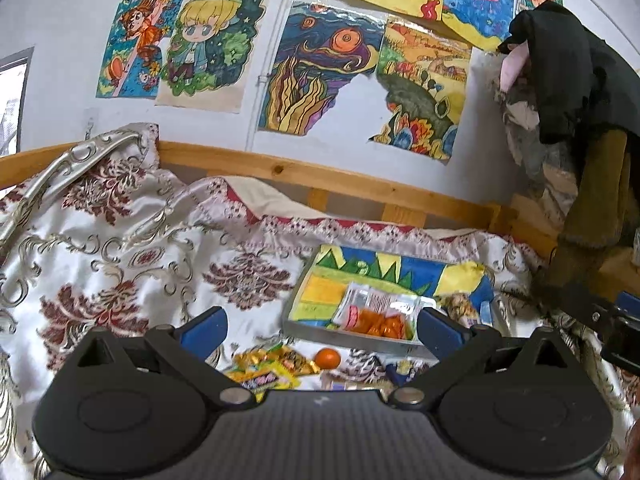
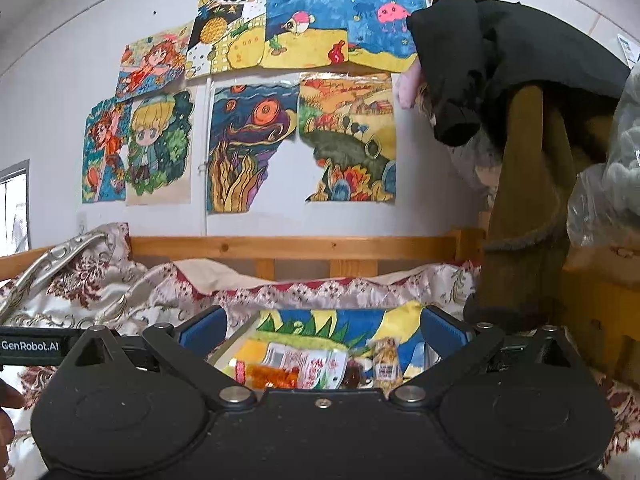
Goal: Organize snacks
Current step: 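Withdraw both grippers from the tray back over the remaining snacks, then lower the left gripper onto the yellow biscuit pack while the right lowers onto the puffed-rice pack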
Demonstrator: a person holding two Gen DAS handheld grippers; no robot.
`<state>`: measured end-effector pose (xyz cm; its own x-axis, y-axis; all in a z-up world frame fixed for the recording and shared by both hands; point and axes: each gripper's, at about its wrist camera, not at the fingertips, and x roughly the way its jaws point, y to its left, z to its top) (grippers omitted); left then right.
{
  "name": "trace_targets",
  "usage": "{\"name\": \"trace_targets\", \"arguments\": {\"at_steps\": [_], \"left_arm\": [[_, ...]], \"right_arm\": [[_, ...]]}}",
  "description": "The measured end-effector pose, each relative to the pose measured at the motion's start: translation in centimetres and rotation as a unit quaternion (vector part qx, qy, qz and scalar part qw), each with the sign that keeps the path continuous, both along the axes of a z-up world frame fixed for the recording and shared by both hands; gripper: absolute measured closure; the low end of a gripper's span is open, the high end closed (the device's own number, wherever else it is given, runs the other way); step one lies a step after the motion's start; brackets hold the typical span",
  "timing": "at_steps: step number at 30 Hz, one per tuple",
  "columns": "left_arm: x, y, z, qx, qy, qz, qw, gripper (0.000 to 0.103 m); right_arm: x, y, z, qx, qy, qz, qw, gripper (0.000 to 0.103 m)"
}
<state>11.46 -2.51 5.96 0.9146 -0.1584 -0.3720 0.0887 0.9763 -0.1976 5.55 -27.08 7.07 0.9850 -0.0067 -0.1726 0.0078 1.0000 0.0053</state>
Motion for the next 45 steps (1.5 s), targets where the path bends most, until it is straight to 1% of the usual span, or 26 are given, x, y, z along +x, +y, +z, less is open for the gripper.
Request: {"name": "trace_targets", "arguments": {"at_steps": [7,15,22,28,34,40,45], "left_arm": [[-1.3,0.1,-1.5,0.021,0.013,-0.005,0.9997,0.000],[-2.4,0.1,-3.3,0.053,0.029,-0.001,0.9982,0.000],[-2.7,0.9,-5.1,0.060,0.047,0.004,0.9971,0.000],[-2.5,1.9,-6.5,0.075,0.061,0.013,0.9952,0.000],[-1.7,2.5,-7.9,0.075,0.085,0.014,0.9934,0.000],[-0.5,2.7,-9.1,0.078,0.110,0.005,0.9908,0.000],[0.6,2.9,-9.9,0.091,0.125,-0.003,0.9879,0.000]], "right_arm": [[-1.7,0.7,-1.7,-0.006,0.028,0.005,1.000,0.001],[-2.8,1.1,-4.3,-0.004,0.059,-0.032,0.998,0.001],[-3.3,2.4,-6.0,-0.021,0.083,-0.019,0.996,0.001],[-3.0,3.6,-7.4,-0.031,0.109,-0.005,0.994,0.001],[-2.4,4.2,-8.8,-0.033,0.134,0.009,0.990,0.001],[-1.5,4.2,-10.3,-0.021,0.165,0.014,0.986,0.001],[-0.5,4.2,-11.5,-0.009,0.188,0.020,0.982,0.001]]}}
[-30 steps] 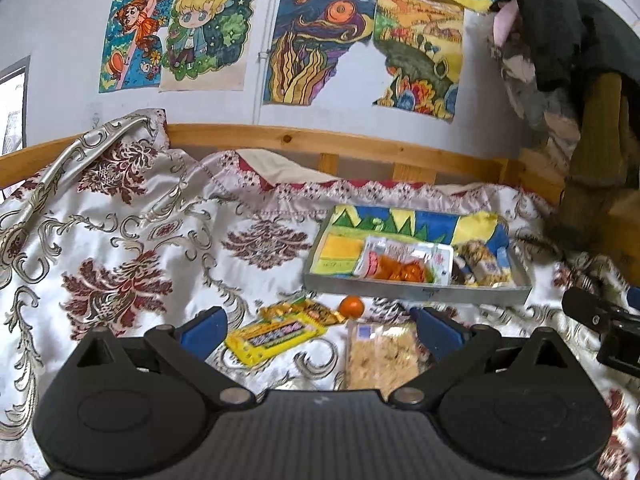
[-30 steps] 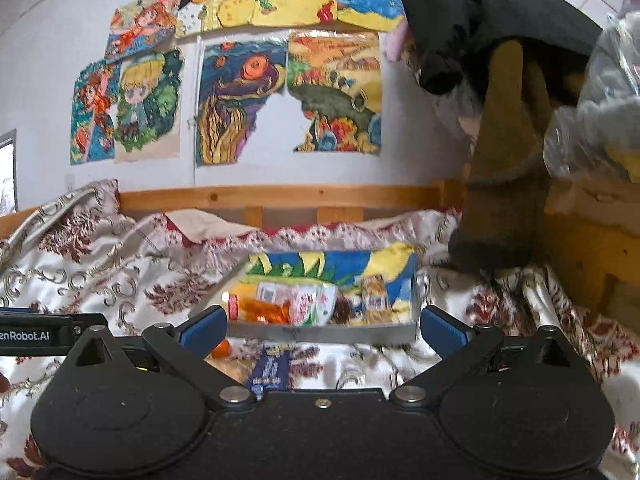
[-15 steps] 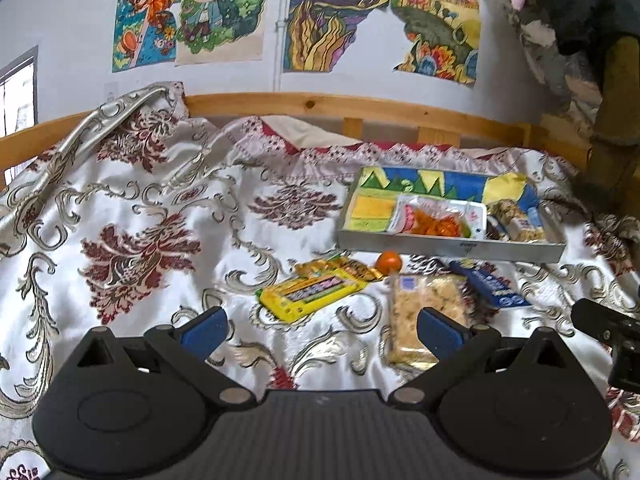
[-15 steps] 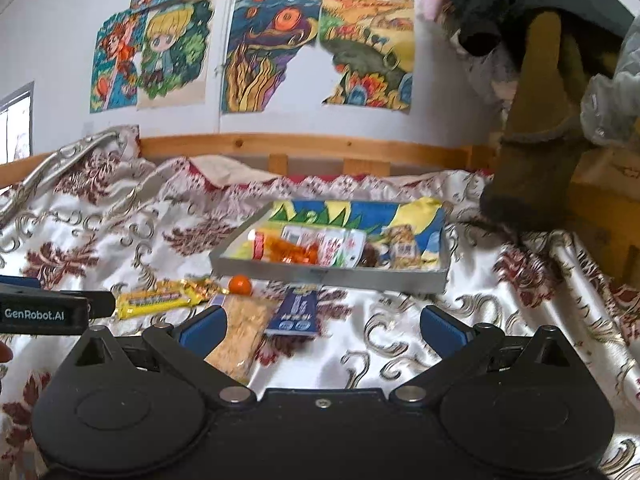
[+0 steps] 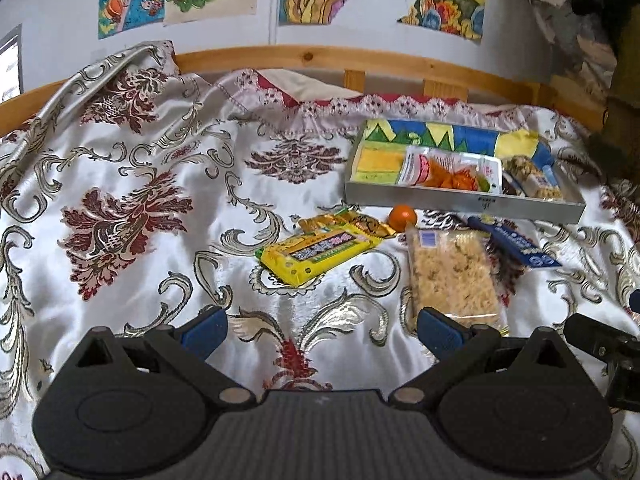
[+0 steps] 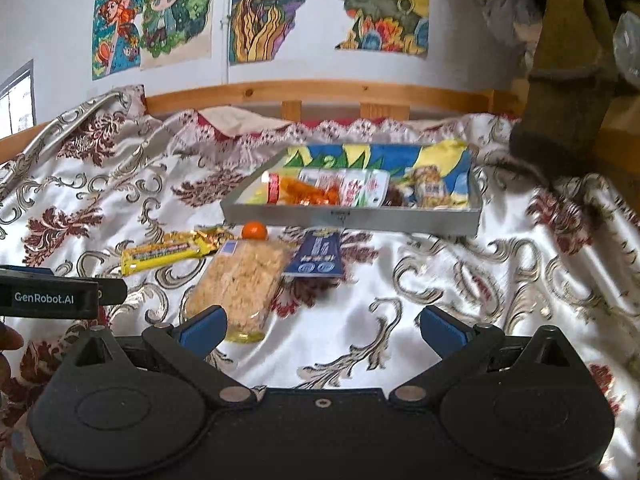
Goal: Organize snacks
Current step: 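Lower the left gripper onto the yellow biscuit pack while the right lowers onto the puffed-rice pack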
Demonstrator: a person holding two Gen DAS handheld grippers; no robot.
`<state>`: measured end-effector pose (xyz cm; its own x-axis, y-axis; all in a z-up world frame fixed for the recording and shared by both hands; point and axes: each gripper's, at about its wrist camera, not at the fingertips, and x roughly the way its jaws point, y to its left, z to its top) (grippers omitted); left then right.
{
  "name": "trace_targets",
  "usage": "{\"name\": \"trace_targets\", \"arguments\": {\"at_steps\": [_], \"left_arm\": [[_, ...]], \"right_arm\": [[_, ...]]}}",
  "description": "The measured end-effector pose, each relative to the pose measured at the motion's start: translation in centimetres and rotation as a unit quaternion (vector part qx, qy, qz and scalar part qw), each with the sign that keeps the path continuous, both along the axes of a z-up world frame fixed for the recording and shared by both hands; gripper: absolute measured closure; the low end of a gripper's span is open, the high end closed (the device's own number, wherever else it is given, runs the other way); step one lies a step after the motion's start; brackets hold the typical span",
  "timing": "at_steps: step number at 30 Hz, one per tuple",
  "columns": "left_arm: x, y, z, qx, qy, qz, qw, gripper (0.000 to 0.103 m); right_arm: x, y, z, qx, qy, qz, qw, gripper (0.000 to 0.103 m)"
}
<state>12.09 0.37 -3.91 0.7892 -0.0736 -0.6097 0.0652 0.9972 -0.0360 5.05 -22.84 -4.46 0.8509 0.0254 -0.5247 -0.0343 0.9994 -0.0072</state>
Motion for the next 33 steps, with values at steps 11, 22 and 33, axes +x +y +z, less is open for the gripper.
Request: {"name": "trace_targets", "arguments": {"at_steps": [11,22,33], "left_arm": [[2.6,0.9,-0.4,0.031,0.007,-0.022,0.9993,0.000],[9.4,1.3,-1.3,0.086,0.007,-0.112,0.9899,0.000],[13.6,1.5,-3.0,0.102,0.061,-0.199,0.9727,0.000]], "right_arm": [[2.4,1.6,-1.7,0.033,0.038,0.043,0.998,0.001],[6.3,6.0,-3.0,0.010,0.048,0.065,0.997,0.001],[9.8,8.1,-4.8,0.008,0.058,0.038,0.998,0.001]]}}
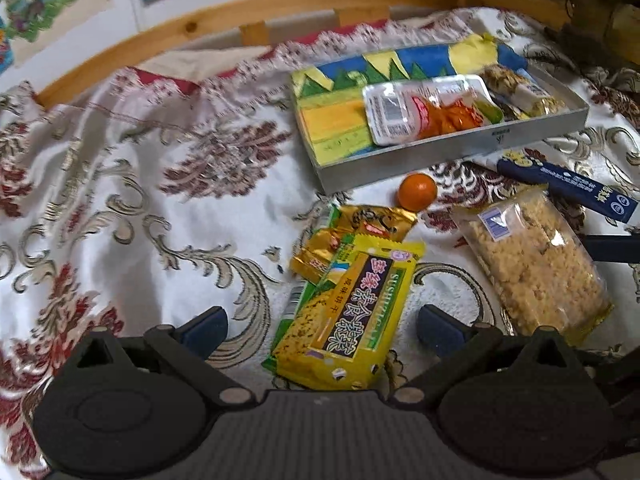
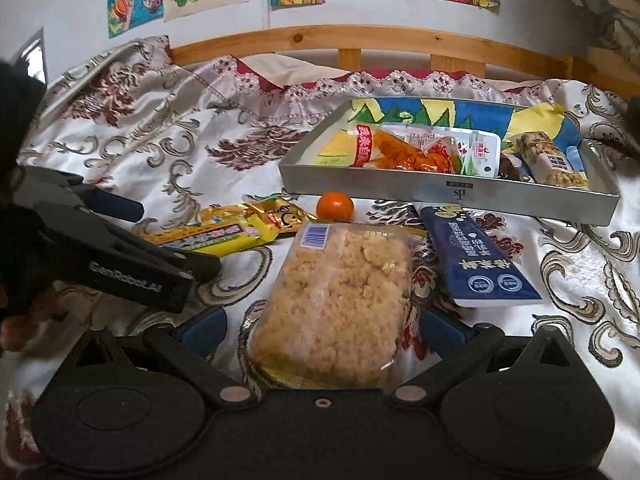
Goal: Organize snacks
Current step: 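Lower the left gripper onto the yellow biscuit pack while the right lowers onto the puffed-rice pack, then close the left gripper on the biscuit pack while the right grasps the puffed-rice pack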
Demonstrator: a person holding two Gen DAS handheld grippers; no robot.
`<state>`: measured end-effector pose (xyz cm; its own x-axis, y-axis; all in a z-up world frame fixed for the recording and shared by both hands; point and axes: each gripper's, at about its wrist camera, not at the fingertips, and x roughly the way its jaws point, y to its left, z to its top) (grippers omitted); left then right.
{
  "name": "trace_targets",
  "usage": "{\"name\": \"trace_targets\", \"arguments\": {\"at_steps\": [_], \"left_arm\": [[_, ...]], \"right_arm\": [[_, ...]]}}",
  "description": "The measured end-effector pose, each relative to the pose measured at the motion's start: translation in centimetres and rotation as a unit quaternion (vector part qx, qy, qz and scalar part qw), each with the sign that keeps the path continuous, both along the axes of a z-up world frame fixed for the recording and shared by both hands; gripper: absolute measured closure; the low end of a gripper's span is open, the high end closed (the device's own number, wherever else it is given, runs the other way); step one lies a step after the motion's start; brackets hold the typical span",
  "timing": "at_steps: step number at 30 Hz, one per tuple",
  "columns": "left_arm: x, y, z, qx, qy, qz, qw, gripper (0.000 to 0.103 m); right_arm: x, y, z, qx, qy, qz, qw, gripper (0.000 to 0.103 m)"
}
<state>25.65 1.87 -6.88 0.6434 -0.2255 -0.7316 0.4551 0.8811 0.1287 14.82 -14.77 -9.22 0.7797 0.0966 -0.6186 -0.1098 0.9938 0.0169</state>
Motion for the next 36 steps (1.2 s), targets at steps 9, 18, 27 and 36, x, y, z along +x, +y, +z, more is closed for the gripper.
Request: {"name": "trace_targets", "arguments": {"at_steps": [9,18,27,36], "left_arm": [[0.1,1.1,0.1,-0.059,0.061,0.023,0.9961,0.034],[-2.7,0.6,1.6,-0.081,0.084,0.084,0.9896,0.045],[-5.9,-0.4,1.8,-0.091,0.076,0.087,0.9892,0.044],[-4.8,-0.2,0.6,-0.103,0.052,0.097,0.9886,0.018]], "right_arm": [[-0.2,-0.3,-0.7,-0.004,0.007,-0.010,1.000,0.015],[-1.7,-1.4,0.2,-0.004,0.015,-0.009,1.000,0.027],[-4.1,-2.1,1.2,-0.012,0.031,0.005,0.999,0.027],[-3.7,-1.9,-0.1,-0.022,0.023,0.004,0.999,0.009]]}}
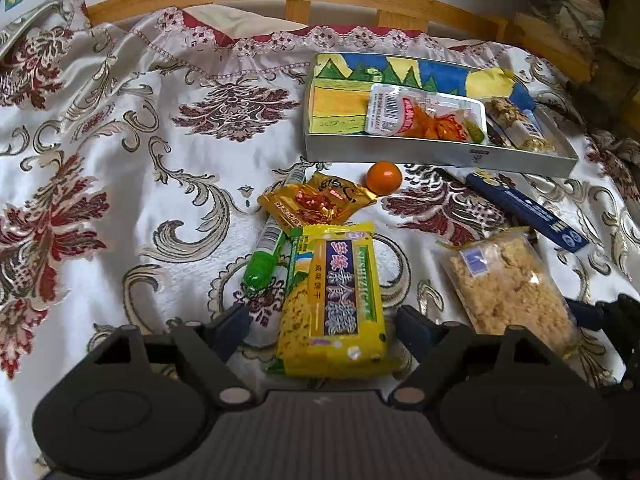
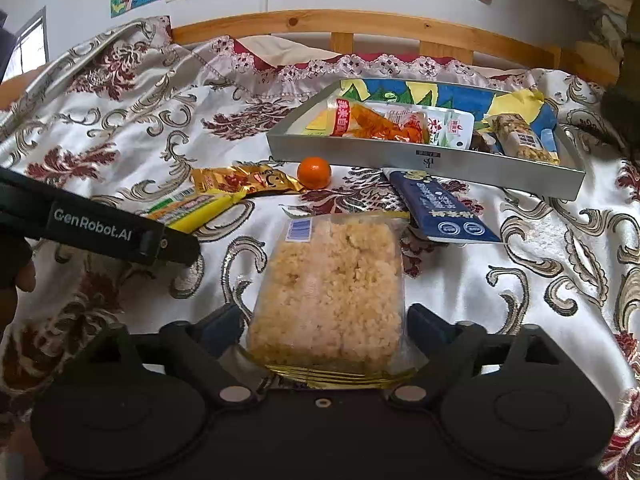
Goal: Organize snacks
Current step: 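Close the left gripper on the biscuit pack while the right grasps the puffed-rice pack, then lift both packs and carry them over the grey tray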
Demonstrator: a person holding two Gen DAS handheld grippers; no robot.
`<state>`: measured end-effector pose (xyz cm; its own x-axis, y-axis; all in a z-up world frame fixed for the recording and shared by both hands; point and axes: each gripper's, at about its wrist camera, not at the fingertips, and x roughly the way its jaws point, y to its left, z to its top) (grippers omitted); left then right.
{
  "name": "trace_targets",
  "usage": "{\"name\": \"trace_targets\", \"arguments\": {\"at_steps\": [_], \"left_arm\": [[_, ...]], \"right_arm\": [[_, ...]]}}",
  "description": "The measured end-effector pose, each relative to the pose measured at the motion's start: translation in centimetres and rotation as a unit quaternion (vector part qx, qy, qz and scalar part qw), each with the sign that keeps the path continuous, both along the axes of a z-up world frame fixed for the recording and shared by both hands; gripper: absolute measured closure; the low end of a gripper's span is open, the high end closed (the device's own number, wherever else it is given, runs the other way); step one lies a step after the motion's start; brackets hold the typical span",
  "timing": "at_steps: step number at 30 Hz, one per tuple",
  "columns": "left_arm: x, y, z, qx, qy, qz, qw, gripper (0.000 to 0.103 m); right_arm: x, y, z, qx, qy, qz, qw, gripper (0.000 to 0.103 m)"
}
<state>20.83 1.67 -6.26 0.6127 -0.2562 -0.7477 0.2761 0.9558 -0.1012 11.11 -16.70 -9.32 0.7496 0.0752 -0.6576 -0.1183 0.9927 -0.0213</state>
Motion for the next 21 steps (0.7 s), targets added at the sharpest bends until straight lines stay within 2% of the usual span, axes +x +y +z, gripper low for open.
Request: {"name": "trace_targets", "arguments": {"at_steps": [5,7,11,13,16,21], "left_arm": [[0.6,0.5,-0.3,-0.030,-0.003,0.011,0.9995,0.020],[0.8,0.7,-0.4,-0.037,0.003,0.015,0.9992,0.028],[0.7,0.3,-0.3,-0.017,0.007,0.013,0.9998,0.040],[0.5,-0.2,-0.1,-0.009,0.008,0.014,0.9998,0.047],[-0.2,-0.9,0.2,0.010,0.009,0.015,0.9998,0.051],[-1.6,-1.5,0.9,0.012,0.021,0.018,0.9995,0.051]], "right_arm": [[0.7,0.4,-0.9,-0.010,-0.003,-0.003,1.000,0.006],[0.9,0.6,-1.1,-0.018,-0.010,-0.007,1.000,0.007],[0.6,1.1,-1.1,-0.031,-0.027,-0.009,0.999,0.025],[0.5,1.1,-1.1,-0.033,-0.031,-0.010,0.999,0.026],[0.5,1.0,-1.1,-0.033,-0.033,-0.012,0.999,0.027],[-0.3,1.1,-0.3,-0.038,-0.037,-0.006,0.999,0.027]]}}
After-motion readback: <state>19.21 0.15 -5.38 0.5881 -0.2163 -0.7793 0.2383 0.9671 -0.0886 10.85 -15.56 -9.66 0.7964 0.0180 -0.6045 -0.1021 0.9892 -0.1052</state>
